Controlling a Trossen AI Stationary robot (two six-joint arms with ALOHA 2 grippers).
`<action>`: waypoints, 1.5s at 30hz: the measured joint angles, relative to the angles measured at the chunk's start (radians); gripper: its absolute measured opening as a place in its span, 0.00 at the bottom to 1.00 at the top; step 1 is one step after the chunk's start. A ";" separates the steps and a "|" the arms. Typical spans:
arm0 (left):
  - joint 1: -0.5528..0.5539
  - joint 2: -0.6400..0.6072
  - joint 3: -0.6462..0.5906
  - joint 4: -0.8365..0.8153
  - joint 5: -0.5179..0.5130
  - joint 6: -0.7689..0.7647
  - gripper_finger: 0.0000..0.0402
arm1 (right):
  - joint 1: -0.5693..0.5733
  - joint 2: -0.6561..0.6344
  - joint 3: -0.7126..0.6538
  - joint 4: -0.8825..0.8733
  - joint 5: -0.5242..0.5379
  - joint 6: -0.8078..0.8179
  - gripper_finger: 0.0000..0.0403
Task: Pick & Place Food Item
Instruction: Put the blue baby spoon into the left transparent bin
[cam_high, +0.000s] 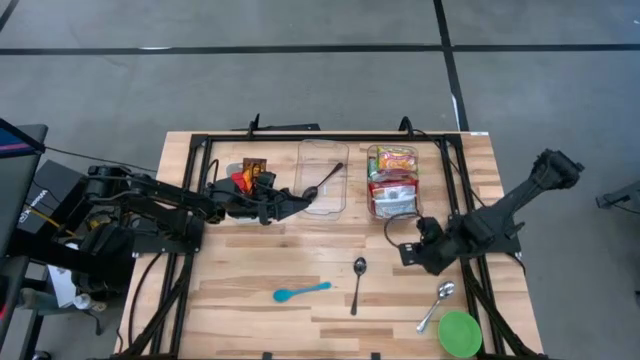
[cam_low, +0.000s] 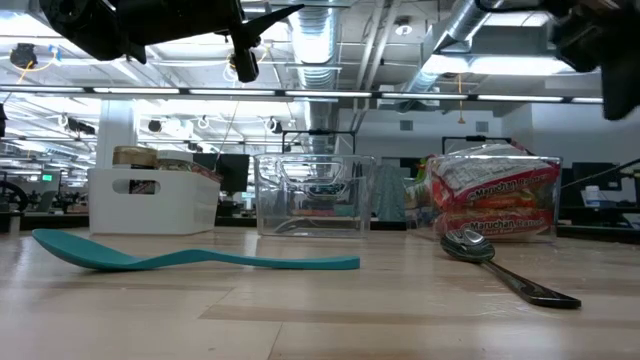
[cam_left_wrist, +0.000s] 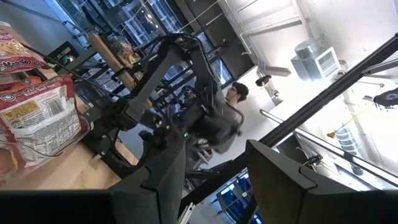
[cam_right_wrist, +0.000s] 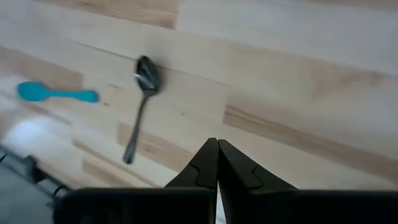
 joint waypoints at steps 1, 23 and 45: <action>0.000 0.000 0.000 0.000 0.000 -0.003 0.41 | 0.013 0.017 0.000 0.000 0.000 0.027 0.00; -0.125 0.000 0.000 0.134 0.077 -0.082 0.41 | 0.207 0.221 0.000 0.059 0.037 0.251 0.00; -0.327 -0.019 0.419 -0.171 0.135 0.243 0.41 | 0.197 0.244 0.000 0.058 0.301 0.034 0.00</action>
